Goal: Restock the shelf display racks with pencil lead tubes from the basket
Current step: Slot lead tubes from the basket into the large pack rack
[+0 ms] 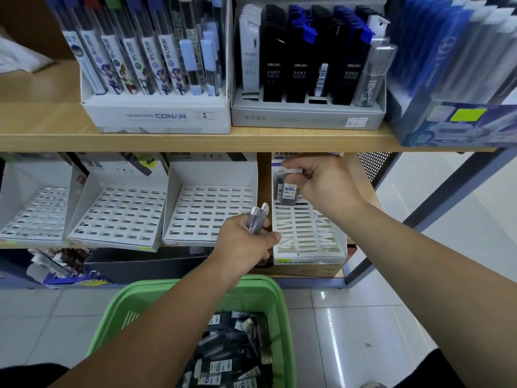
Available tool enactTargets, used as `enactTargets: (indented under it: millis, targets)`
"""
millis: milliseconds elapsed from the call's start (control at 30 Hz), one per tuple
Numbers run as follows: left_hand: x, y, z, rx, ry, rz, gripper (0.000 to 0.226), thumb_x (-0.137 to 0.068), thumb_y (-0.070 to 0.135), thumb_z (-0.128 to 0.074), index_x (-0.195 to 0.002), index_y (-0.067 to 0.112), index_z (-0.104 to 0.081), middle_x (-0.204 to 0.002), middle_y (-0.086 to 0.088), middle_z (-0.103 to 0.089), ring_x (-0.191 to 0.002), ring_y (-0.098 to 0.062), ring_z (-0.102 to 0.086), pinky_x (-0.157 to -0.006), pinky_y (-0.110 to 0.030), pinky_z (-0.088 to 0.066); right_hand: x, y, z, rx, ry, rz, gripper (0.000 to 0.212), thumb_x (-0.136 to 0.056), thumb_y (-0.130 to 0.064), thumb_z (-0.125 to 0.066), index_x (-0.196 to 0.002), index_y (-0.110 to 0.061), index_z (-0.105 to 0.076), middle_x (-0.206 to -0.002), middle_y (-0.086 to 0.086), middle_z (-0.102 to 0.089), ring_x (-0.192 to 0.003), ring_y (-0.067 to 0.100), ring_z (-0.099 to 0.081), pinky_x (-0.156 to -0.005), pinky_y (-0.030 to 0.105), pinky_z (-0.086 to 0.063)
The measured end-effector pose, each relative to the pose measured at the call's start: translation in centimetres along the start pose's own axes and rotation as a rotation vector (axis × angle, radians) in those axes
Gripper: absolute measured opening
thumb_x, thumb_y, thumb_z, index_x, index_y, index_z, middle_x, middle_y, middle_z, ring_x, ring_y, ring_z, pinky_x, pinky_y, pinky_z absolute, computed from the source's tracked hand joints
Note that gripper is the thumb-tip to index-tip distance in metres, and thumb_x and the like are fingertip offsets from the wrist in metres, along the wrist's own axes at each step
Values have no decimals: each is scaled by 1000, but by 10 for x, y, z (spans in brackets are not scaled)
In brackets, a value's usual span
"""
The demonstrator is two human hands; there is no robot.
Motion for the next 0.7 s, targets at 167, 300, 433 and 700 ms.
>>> enactTargets:
  millis: [167,300,433,700]
  targets:
    - [3,9,4,42,-14,31,23,-87,17,-83,-106,22,-70,-78,0,-72,-59,-14,-64,-51,-21,-42,3,-6,0,32,-5,94,25,-94,-10,-73,-114,-24,-79,-109,-4,-78,-96,9,-71,-89,20,-54]
    - [10,18,7,64,-14,50,25,-88,15,-81,-107,24,-67,-77,-1,-71,-56,-12,-62,-45,-20,-41,5,-6,-6,127,-23,157,28,-91,-7,-75,-117,-17,-77,-106,3,-76,-99,20,-70,-90,31,-56]
    - [16,29,12,145,-23,94,22,-91,8,-62,-110,15,-56,-74,-14,-74,-49,-16,-52,-46,-26,-39,6,-3,-6,274,61,139,19,-90,-14,-74,-108,-20,-74,-101,3,-72,-98,28,-66,-77,38,-56]
    - [28,52,9,294,-228,100,28,-102,32,-65,-121,14,-60,-100,-10,-80,-85,-27,-77,-77,-45,-64,12,-17,10,-267,-148,-214,11,-95,-30,-69,-102,-29,-78,-92,-7,-76,-82,15,-71,-73,35,-59]
Point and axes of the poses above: each hand's wrist, its own x-axis away from the middle knuckle, its own z-axis out of the back of the hand, y = z × x, the point moved 1 cm from there along -x, towards the middle knuckle
